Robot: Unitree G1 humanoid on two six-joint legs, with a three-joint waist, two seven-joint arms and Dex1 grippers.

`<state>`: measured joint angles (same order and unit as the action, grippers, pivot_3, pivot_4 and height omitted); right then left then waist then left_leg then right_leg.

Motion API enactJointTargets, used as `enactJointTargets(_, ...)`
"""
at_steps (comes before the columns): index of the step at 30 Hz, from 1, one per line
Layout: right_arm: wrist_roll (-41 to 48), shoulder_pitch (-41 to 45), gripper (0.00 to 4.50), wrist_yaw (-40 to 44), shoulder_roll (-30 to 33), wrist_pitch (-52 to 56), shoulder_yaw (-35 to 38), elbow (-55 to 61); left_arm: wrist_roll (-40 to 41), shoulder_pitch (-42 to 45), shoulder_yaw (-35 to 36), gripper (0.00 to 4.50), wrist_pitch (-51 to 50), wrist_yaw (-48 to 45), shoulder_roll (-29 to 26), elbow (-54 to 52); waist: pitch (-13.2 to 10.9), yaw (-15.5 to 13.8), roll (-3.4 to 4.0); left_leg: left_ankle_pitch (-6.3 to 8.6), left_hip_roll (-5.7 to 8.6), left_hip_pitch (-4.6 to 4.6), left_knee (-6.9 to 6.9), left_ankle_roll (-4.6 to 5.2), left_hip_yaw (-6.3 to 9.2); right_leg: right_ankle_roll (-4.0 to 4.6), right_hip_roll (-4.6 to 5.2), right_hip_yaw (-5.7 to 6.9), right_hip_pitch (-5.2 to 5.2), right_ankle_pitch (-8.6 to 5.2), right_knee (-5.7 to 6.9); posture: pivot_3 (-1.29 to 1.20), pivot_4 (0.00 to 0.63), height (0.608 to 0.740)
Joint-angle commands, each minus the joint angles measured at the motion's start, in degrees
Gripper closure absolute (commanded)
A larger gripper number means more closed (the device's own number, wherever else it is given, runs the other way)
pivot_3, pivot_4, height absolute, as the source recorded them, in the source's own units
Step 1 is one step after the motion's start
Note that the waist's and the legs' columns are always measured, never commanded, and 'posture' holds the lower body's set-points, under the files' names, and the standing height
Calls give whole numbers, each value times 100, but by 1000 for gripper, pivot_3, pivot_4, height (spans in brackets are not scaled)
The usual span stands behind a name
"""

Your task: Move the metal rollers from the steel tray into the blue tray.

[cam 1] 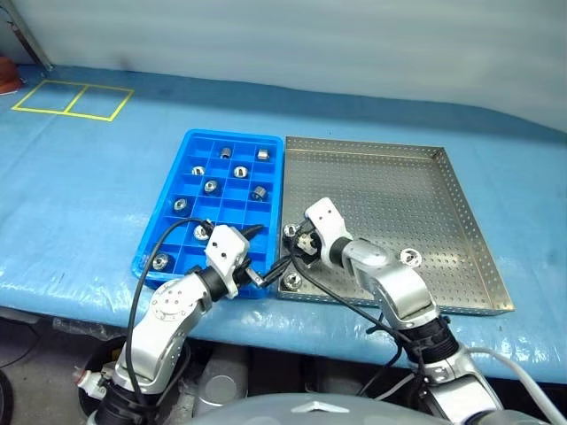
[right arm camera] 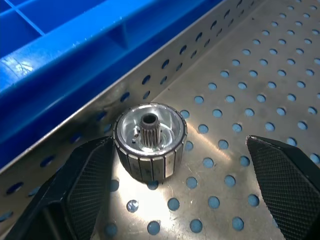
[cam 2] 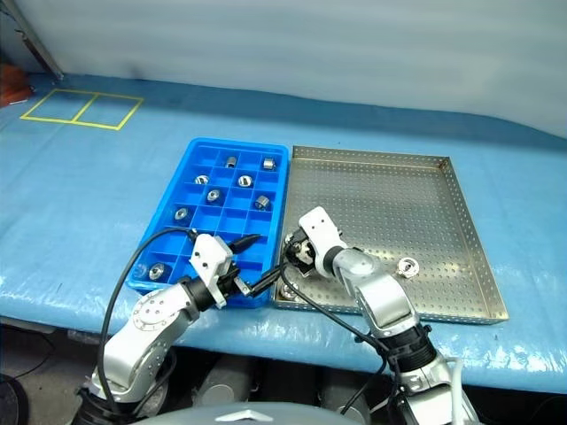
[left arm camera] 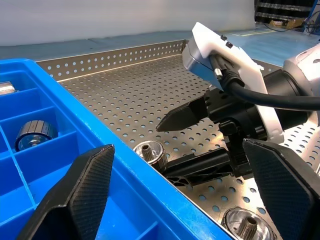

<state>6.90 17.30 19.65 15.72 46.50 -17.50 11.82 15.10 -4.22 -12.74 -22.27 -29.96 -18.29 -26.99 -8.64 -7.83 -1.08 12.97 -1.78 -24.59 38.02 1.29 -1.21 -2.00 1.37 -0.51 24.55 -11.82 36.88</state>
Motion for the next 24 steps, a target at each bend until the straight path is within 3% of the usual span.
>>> enactJointTargets(1,-88,174,179,113,-33,-334,-55,3,86,-44,59,3,-22,47,4,-271,0,-5,0,0,0,0,-1,0,0,0,0,0,0,0,0,348,150,740)
enactJointTargets(4,-82,204,892,177,-79,-352,-38,-23,30,-69,57,0,-59,107,-18,-295,-1,-7,1,0,0,1,-2,0,0,0,0,0,1,0,0,358,150,740)
enactJointTargets(10,-68,112,2824,254,-137,-242,-12,-27,66,-142,88,0,-46,164,-1,-301,-1,-40,2,0,-1,2,-3,0,1,0,1,0,1,0,0,372,150,740)
enactJointTargets(24,-275,2,2820,-113,167,470,435,904,134,-225,154,0,222,229,130,-240,-3,-112,6,0,0,-2,-7,0,1,0,8,0,5,-1,-3,382,150,740)
